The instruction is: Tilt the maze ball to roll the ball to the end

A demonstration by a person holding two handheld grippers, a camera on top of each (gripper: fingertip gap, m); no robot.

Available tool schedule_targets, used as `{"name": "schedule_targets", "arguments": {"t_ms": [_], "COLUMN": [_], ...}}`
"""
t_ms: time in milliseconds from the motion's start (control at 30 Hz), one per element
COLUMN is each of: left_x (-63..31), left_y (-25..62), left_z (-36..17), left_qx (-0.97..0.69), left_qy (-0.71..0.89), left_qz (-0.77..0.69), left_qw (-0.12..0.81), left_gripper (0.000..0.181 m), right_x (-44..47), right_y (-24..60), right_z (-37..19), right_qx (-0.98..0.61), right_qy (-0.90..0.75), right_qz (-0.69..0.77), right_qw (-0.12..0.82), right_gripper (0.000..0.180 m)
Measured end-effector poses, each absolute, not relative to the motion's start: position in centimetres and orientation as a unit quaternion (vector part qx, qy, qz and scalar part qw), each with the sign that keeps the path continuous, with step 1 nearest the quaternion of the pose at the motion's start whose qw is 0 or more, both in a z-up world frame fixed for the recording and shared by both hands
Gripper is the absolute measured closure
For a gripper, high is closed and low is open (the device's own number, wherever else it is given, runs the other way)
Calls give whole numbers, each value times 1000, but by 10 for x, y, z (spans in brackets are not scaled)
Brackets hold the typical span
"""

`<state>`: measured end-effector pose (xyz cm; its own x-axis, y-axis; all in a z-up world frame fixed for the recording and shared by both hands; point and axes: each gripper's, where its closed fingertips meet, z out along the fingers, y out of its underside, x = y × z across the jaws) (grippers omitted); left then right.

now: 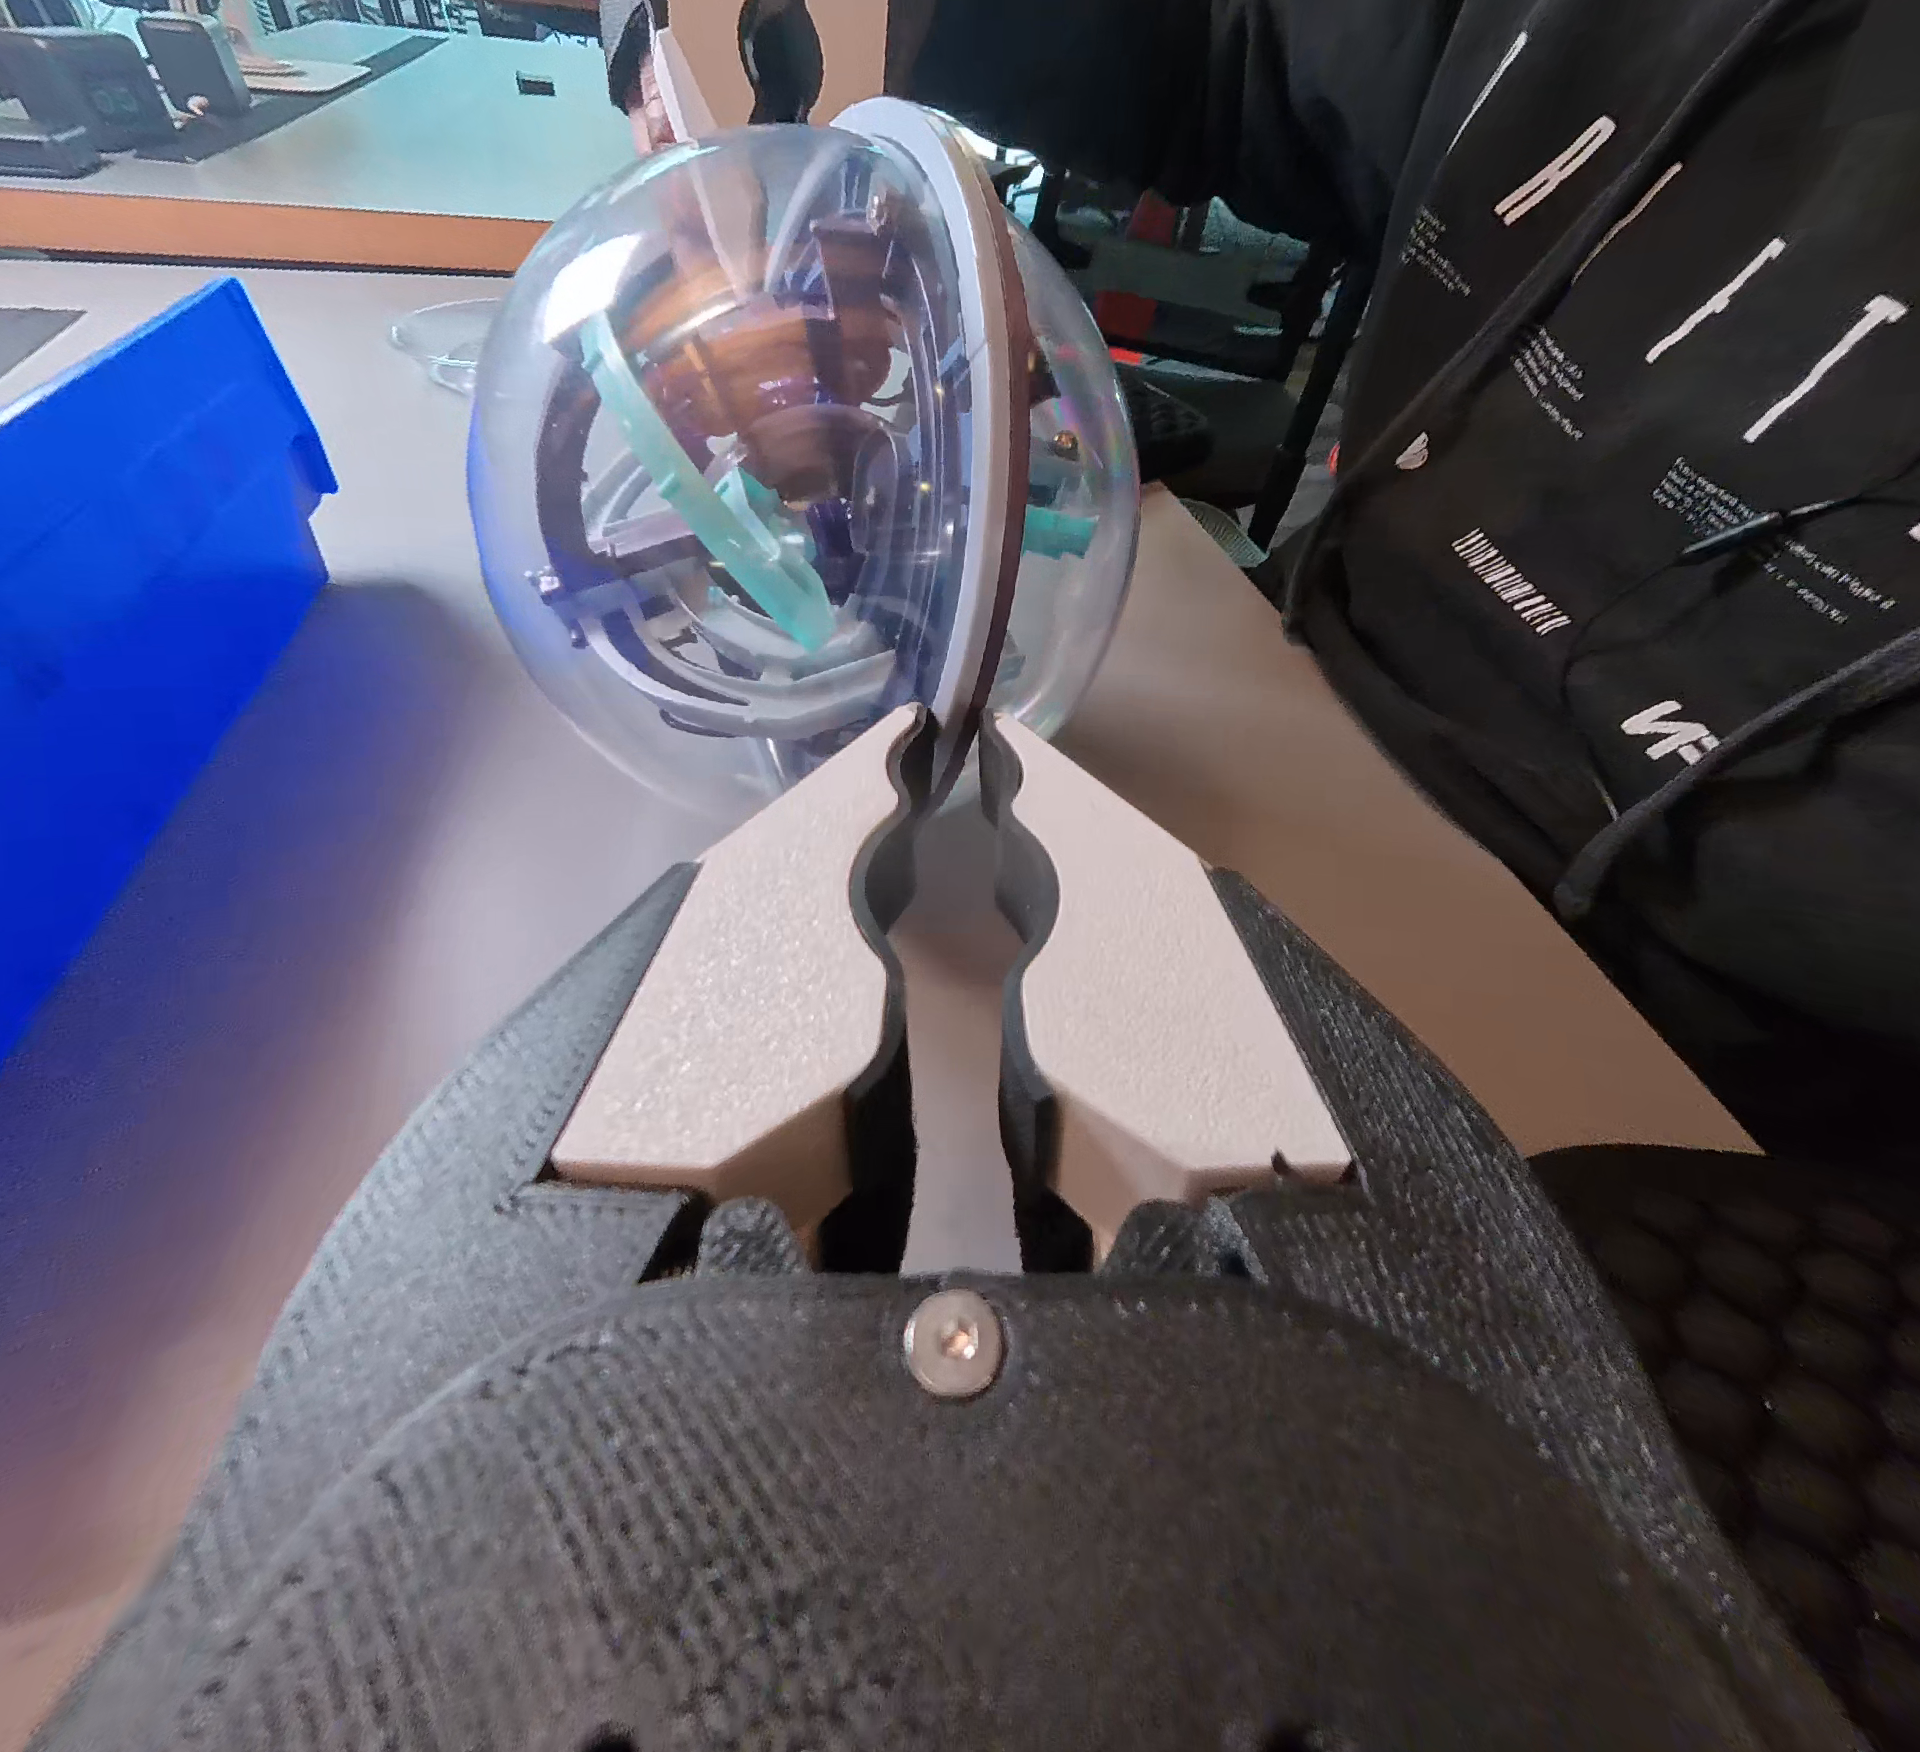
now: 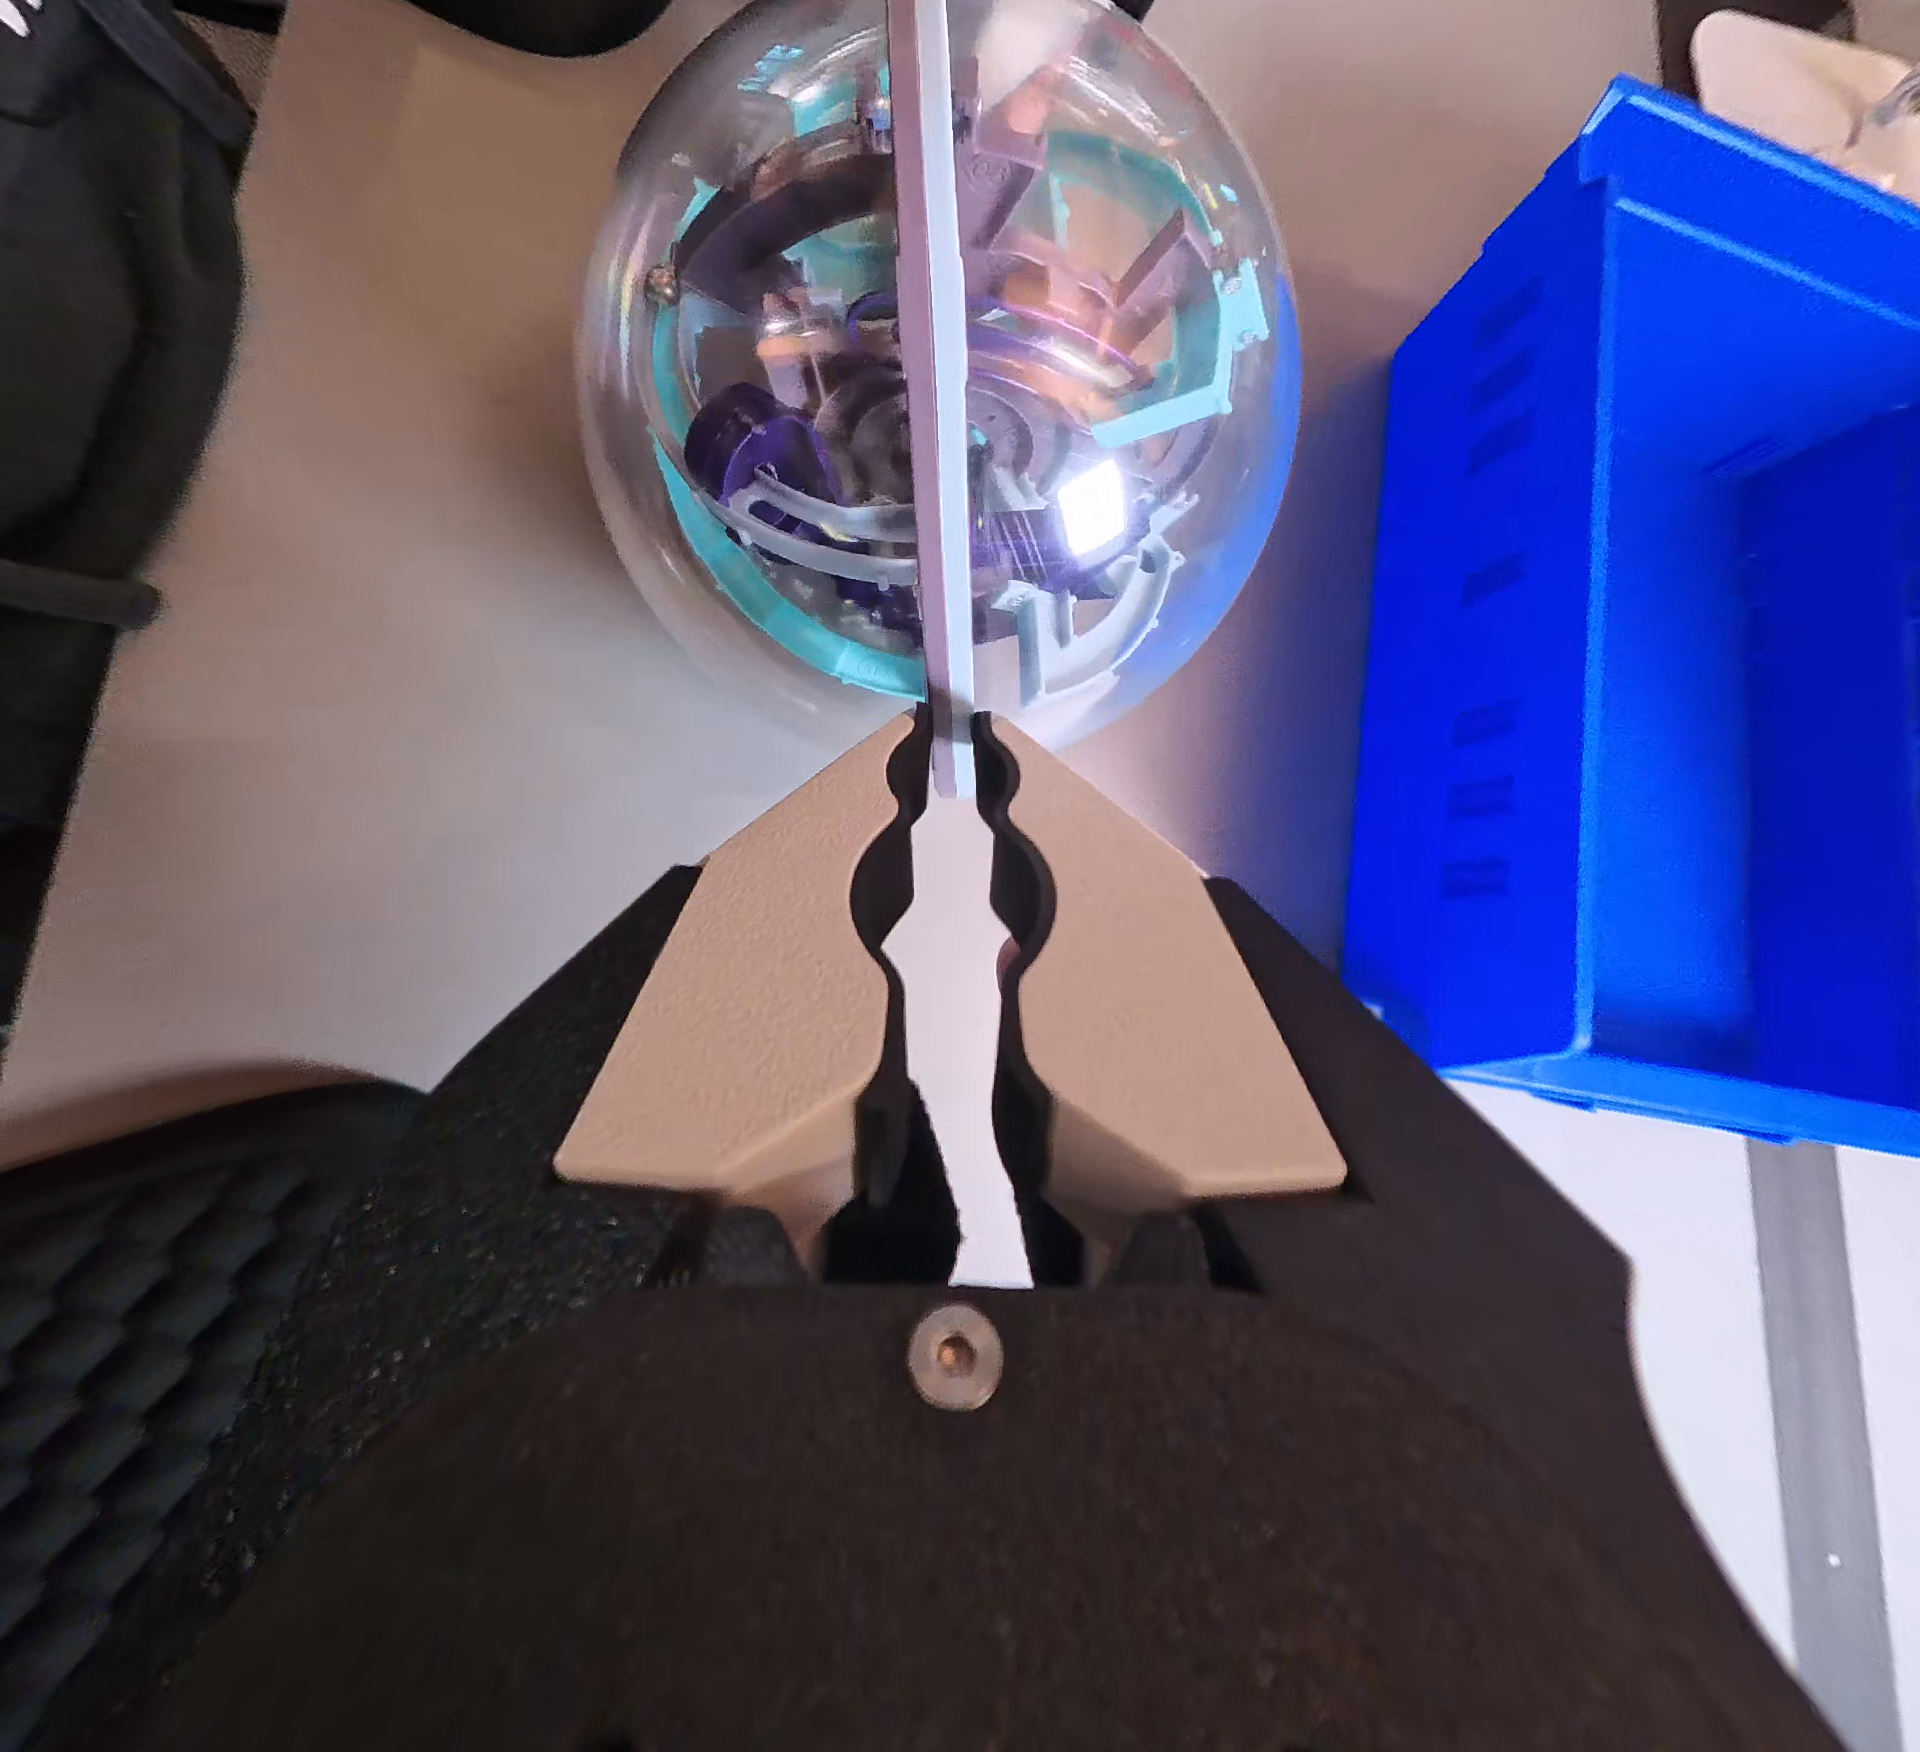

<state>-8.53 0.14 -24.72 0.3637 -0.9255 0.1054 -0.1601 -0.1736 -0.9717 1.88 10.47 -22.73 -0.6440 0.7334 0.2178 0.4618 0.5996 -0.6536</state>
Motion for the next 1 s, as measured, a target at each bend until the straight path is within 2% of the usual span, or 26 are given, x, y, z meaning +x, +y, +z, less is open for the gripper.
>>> {"name": "schedule_targets", "arguments": {"t_ms": [367,700,767,833,1000], "left_x": [-77,-73,-71,-69,-61], "left_y": [4,15,17,18,16], "left_z": [-248,-221,-218,-215,-206], "left_qx": [-664,-657,-660,-663,-658], "left_qy": [376,338,333,328,333], "left_qz": [-426,-407,-399,-397,-383], "left_qw": [486,537,543,544,556], "left_gripper": [173,153,156,166,172], "right_x": [29,34,35,35,35], "right_y": [104,107,107,107,106], "right_z": [-223,-225,-226,-227,-235], "right_qx": [-391,-414,-415,-416,-417], "right_qy": [-851,-828,-825,-821,-812], "right_qz": [320,368,375,384,404], "right_qw": [141,87,79,73,57], "right_gripper": [174,174,174,174,174]}}
